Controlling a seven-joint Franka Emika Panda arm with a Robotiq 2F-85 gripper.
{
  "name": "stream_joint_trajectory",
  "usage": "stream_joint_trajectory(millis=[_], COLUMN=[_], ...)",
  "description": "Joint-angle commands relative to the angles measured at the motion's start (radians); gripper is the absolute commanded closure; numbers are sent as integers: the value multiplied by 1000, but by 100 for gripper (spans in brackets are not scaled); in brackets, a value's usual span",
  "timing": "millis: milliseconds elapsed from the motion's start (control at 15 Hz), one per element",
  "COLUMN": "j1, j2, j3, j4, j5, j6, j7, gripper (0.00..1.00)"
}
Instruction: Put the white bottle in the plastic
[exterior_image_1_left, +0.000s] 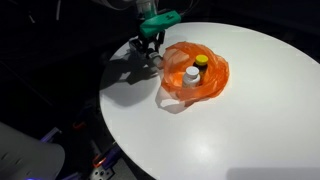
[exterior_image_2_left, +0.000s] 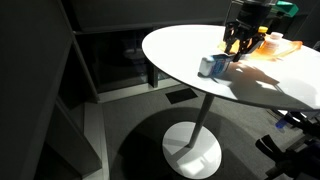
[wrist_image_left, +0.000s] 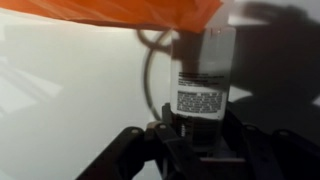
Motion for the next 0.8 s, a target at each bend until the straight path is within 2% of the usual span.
stream_joint_trajectory(millis=[0, 400, 733], j1=[-10, -6, -26], j2=[-130, -260, -286], j3=[13, -43, -112], j4=[-26, -26, -35], j5=[32, 12, 0], j6=[-54, -137, -142], j7=[6, 67, 55], gripper=[75, 75, 75])
